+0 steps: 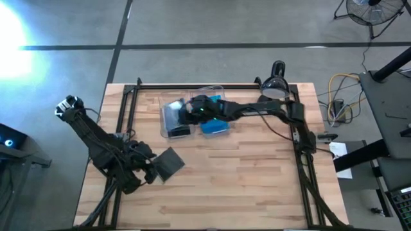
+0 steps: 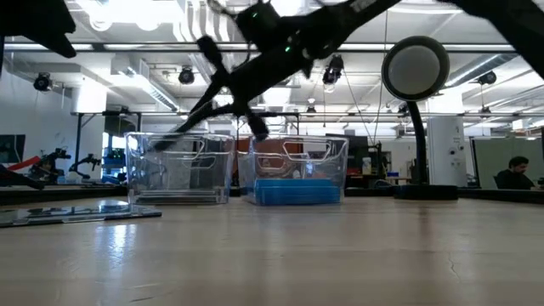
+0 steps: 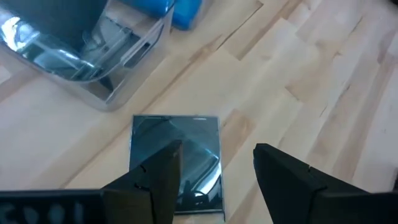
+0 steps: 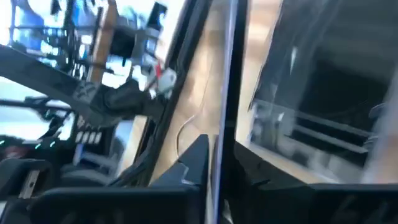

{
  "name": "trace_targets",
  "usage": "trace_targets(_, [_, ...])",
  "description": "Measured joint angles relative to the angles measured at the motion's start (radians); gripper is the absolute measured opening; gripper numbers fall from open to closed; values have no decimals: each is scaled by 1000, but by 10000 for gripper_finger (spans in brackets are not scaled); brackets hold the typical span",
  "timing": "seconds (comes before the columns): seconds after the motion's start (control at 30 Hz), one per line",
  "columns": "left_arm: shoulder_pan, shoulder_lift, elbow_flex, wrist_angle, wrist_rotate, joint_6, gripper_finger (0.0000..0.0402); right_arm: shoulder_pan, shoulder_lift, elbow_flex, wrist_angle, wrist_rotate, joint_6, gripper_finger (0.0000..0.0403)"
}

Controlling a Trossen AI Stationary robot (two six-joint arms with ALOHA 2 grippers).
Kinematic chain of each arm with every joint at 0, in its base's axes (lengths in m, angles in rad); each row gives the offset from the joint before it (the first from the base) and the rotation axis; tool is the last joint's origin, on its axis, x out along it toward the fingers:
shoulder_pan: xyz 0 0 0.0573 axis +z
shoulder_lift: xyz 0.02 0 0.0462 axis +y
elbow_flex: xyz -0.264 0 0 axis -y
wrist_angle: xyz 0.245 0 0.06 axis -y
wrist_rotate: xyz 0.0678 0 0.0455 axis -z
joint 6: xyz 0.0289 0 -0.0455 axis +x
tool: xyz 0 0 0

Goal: Pick & place jewel cases by type
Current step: Put the black CD case into the left transparent bin

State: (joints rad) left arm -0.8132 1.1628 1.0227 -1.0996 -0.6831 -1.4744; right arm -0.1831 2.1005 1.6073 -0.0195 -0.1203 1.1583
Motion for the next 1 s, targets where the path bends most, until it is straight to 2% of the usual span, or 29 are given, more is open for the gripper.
trace_targets(0.07, [-13,-11,-16,-2,1,-15,179,-13,61,68,-47,-55,17,63])
trace_targets(0.13, [-25,-18,-28,-2,3,-22,179,-17,108,133,-163,-65,23,95])
trace_targets(0.2, [-40,-22,-42,-4,15,-34,179,-19,141,204,-319,-77,18,128])
trace_targets(0.3, [-63,-23,-70,-4,45,-65,179,-19,159,307,-601,-90,-80,171])
trace_targets(0.37, [-80,-23,-97,-4,74,-86,179,-7,160,367,-776,-76,-172,192])
trace_targets(0.47, [-104,-23,-141,-4,97,-124,179,29,137,462,-918,6,-272,213])
trace_targets(0.63, [-114,-27,-216,2,120,-152,179,92,70,617,-981,153,-419,228])
trace_targets(0.77, [-102,-28,-296,14,115,-172,179,221,46,693,-1036,290,-512,228])
trace_targets(0.83, [-70,-36,-350,18,93,-206,179,299,44,694,-1062,284,-495,226])
trace_targets(0.9, [-23,-50,-414,83,110,-216,179,368,58,665,-1057,225,-425,226])
trace_targets(1.0, [54,-82,-526,310,237,-153,179,454,92,585,-968,223,-281,226])
